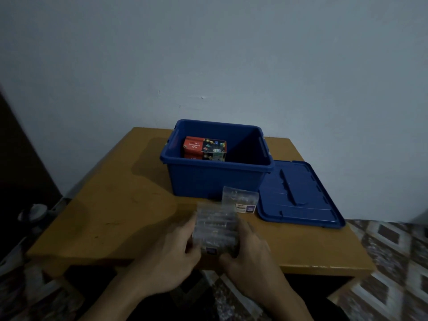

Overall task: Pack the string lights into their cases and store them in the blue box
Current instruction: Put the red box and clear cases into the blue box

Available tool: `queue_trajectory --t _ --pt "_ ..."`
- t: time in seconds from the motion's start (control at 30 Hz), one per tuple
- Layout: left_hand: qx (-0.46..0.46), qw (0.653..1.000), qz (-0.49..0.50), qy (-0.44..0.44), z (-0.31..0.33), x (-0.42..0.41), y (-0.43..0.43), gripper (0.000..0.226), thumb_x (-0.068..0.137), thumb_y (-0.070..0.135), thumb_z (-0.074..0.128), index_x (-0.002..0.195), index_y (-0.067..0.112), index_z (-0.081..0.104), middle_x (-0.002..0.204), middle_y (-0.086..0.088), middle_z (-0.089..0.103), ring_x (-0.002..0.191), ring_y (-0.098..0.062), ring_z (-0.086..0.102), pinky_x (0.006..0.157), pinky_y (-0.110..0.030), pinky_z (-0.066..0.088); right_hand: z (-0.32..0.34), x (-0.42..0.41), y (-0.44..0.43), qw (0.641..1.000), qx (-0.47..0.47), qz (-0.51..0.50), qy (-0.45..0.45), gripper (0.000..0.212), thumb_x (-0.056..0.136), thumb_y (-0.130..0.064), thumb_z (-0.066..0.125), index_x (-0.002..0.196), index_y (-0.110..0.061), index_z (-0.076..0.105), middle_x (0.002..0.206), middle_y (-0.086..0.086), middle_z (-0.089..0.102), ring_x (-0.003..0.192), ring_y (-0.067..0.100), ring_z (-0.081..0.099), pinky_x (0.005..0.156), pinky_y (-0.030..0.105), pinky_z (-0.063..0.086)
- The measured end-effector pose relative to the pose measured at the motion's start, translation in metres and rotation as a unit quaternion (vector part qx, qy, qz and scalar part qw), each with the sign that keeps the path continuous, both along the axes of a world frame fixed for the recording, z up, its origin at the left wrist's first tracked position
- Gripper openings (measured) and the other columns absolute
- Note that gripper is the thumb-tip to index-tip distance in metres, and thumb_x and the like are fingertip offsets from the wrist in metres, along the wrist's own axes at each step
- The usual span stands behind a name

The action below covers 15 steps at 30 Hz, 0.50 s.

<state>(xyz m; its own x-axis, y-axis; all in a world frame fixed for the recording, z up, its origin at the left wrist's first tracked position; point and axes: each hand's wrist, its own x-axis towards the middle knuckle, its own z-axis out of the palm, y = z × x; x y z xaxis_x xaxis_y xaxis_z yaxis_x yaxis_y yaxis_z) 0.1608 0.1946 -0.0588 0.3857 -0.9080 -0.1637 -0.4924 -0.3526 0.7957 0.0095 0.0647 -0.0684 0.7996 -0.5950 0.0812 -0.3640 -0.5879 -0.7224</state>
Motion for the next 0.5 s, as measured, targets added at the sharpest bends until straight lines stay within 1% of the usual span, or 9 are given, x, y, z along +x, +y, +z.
queue_trajectory --t 0.07,0.13,0.23,0.27,0.3,0.33,0.4,0.43,0.5 --pt "0.002 1.0 -0.017 0.003 -0.002 -0.009 -0.004 0.063 0.101 0.035 0.049 0.153 0.05 0.017 0.12 0.003 0.065 0.097 -0.025 0.065 0.086 -0.052 0.053 -0.003 -0.013 -0.003 1.0 -0.007 -0.008 -0.01 0.066 0.081 -0.022 0.07 0.14 -0.032 0.044 0.119 -0.018 0.055 0.107 -0.001 0.053 0.08 0.002 0.039" --pt "-0.02 0.999 -0.027 -0.007 -0.001 -0.017 -0.008 0.06 0.102 0.034 0.049 0.15 0.053 0.019 0.128 0.016 0.059 0.106 -0.007 0.061 0.095 -0.036 0.053 -0.004 -0.024 -0.006 1.0 -0.006 -0.018 -0.012 0.066 0.078 -0.027 0.073 0.138 -0.033 0.046 0.12 -0.018 0.057 0.108 -0.005 0.054 0.081 0.0 0.039" --pt "-0.04 0.998 -0.042 -0.014 0.004 -0.029 -0.018 0.062 0.104 0.03 0.047 0.14 0.062 0.006 0.117 0.042 0.04 0.105 0.022 0.045 0.092 -0.008 0.043 0.001 -0.035 -0.014 0.999 -0.007 -0.033 -0.003 0.059 0.077 -0.028 0.07 0.13 -0.038 0.049 0.116 -0.018 0.059 0.106 -0.002 0.057 0.08 0.004 0.042" --pt "-0.035 0.998 -0.049 -0.022 0.008 -0.031 -0.022 0.062 0.105 0.029 0.046 0.132 0.067 0.005 0.111 0.046 0.035 0.1 0.031 0.039 0.088 -0.002 0.038 0.004 -0.037 -0.017 0.999 -0.009 -0.034 0.0 0.055 0.079 -0.026 0.07 0.127 -0.042 0.048 0.114 -0.019 0.06 0.104 -0.002 0.058 0.078 0.005 0.044" --pt "-0.024 0.998 -0.048 -0.025 0.013 -0.033 -0.026 0.06 0.105 0.028 0.047 0.124 0.071 0.01 0.108 0.047 0.035 0.098 0.034 0.036 0.087 0.0 0.037 0.008 -0.037 -0.02 0.999 -0.012 -0.034 -0.002 0.052 0.082 -0.025 0.07 0.123 -0.046 0.047 0.112 -0.019 0.061 0.099 -0.003 0.058 0.074 0.006 0.044" --pt "-0.024 0.998 -0.046 -0.036 0.014 -0.032 -0.03 0.056 0.104 0.027 0.047 0.121 0.072 0.019 0.11 0.044 0.041 0.102 0.03 0.038 0.091 -0.005 0.04 0.01 -0.037 -0.024 0.999 -0.015 -0.034 0.005 0.049 0.084 -0.024 0.07 0.118 -0.049 0.044 0.11 -0.019 0.061 0.096 -0.004 0.058 0.072 0.005 0.044" --pt "-0.05 0.997 -0.033 -0.058 0.01 -0.027 -0.038 0.049 0.101 0.03 0.049 0.134 0.062 0.031 0.122 0.03 0.05 0.114 0.009 0.041 0.101 -0.027 0.044 0.013 -0.036 -0.03 0.999 -0.021 -0.033 0.016 0.047 0.086 -0.026 0.07 0.115 -0.049 0.041 0.111 -0.018 0.058 0.098 -0.003 0.055 0.076 0.007 0.043" --pt "-0.052 0.996 -0.032 -0.065 0.007 -0.025 -0.039 0.052 0.1 0.034 0.05 0.141 0.056 0.028 0.13 0.024 0.048 0.12 0.0 0.038 0.104 -0.034 0.042 0.014 -0.035 -0.032 0.999 -0.021 -0.032 0.022 0.047 0.086 -0.029 0.07 0.121 -0.047 0.042 0.115 -0.018 0.057 0.104 -0.001 0.054 0.084 0.01 0.044" --pt "-0.032 0.998 -0.013 -0.059 0.003 -0.019 -0.041 0.068 0.094 0.047 0.053 0.15 0.051 0.016 0.147 0.014 0.035 0.137 -0.012 0.027 0.11 -0.041 0.037 0.015 -0.035 -0.036 0.999 -0.014 -0.028 0.032 0.058 0.084 -0.04 0.069 0.135 -0.04 0.043 0.125 -0.018 0.055 0.117 0.004 0.052 0.1 0.027 0.048"
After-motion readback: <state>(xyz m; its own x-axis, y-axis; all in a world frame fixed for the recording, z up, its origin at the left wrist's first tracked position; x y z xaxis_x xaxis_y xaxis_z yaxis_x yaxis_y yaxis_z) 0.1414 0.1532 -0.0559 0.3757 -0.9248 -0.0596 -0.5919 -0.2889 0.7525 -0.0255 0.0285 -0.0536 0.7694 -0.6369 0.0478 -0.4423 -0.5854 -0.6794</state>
